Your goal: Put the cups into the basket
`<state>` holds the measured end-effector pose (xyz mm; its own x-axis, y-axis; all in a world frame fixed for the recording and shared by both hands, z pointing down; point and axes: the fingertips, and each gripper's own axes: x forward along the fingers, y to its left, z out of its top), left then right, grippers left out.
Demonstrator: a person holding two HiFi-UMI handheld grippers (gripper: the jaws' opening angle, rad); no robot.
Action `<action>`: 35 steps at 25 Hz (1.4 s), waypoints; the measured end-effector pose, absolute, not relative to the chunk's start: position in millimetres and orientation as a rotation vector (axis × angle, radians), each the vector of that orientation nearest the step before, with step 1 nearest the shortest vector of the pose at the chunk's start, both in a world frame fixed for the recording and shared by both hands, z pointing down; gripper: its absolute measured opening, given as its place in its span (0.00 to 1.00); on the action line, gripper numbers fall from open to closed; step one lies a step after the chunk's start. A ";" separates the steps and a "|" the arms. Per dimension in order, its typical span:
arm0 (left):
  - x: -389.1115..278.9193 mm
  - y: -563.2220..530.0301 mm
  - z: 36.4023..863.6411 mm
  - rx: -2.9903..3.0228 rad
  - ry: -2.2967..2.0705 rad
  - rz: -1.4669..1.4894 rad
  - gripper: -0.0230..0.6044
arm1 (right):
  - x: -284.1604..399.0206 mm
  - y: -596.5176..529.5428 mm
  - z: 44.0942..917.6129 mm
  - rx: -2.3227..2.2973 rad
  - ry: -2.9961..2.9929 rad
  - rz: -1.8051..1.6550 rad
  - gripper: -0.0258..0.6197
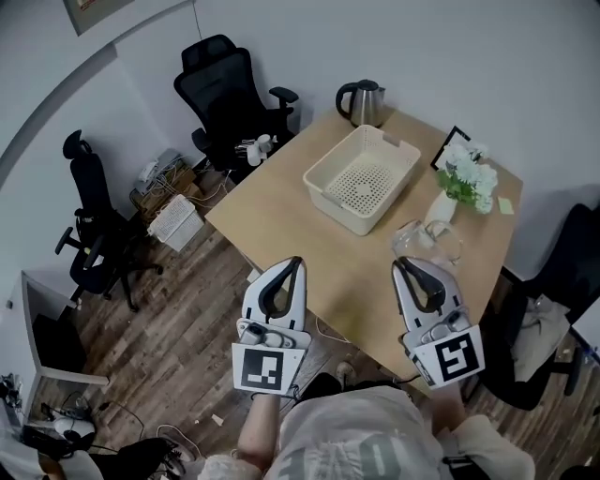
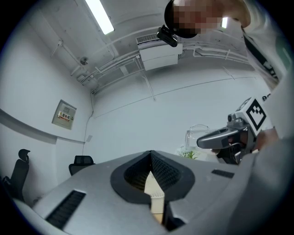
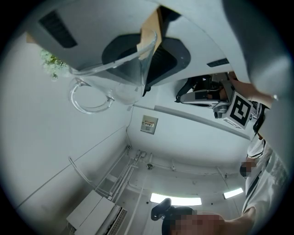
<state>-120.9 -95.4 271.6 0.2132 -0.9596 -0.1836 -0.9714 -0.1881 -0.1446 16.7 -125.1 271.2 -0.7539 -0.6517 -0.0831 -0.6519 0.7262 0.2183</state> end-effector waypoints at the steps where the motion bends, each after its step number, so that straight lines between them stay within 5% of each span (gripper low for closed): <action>1: -120.1 -105.8 270.4 -2.261 1.830 0.070 0.05 | 17.5 -134.4 270.5 -1.102 2.918 0.364 0.08; 18: -160.8 -267.8 281.7 -2.407 1.675 0.053 0.05 | -29.4 -290.8 268.0 -1.315 3.000 0.567 0.08; 35: -181.9 -368.6 333.7 -2.557 1.611 0.017 0.05 | -82.5 -456.2 401.5 -1.124 3.718 1.014 0.08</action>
